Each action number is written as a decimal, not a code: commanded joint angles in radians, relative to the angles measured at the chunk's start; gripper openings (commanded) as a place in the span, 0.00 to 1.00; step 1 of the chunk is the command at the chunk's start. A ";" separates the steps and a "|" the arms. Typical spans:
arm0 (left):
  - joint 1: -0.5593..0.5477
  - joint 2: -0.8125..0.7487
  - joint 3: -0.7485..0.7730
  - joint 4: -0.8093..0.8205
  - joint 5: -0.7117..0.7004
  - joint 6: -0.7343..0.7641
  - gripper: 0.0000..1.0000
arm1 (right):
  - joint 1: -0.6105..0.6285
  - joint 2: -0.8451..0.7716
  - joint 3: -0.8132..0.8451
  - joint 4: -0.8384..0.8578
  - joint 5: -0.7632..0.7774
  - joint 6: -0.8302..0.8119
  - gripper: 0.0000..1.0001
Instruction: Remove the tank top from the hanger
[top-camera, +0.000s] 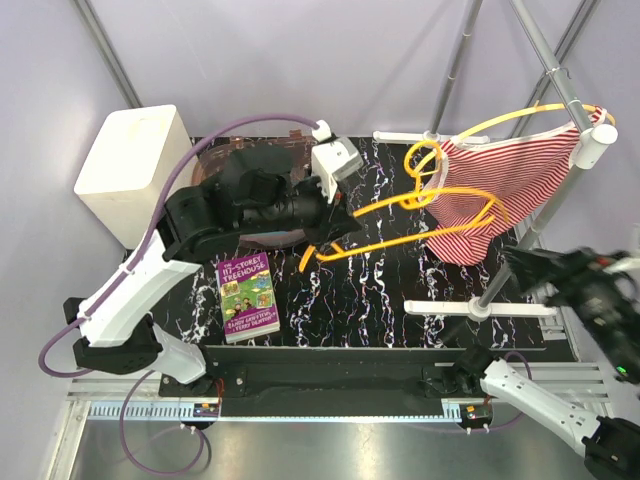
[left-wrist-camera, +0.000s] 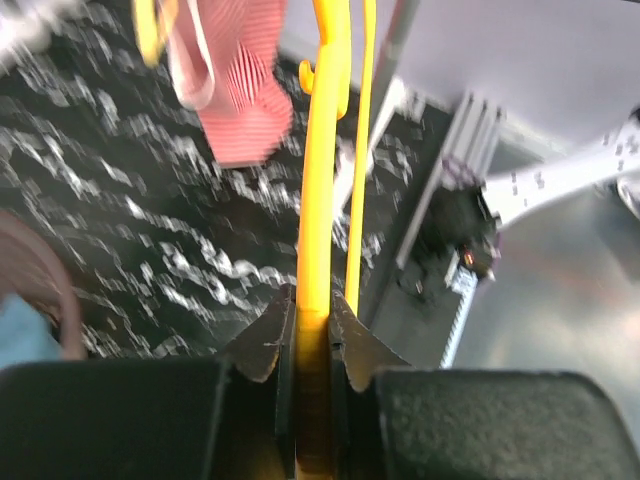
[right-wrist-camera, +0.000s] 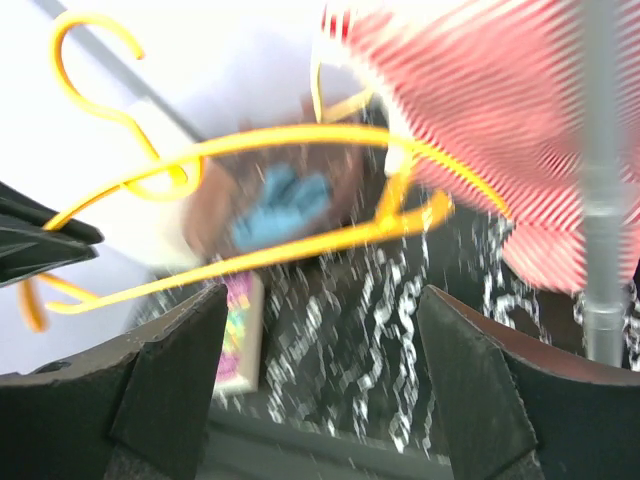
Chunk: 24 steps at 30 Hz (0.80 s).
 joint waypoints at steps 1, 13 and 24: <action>-0.003 0.070 0.119 0.096 -0.035 0.096 0.00 | -0.001 -0.054 0.071 -0.025 0.117 0.009 0.84; -0.046 0.309 0.283 0.410 -0.018 0.168 0.00 | -0.001 -0.018 0.143 -0.027 -0.004 0.019 0.84; -0.086 0.469 0.425 0.592 -0.061 0.208 0.00 | -0.002 -0.015 0.151 -0.037 -0.022 0.056 0.84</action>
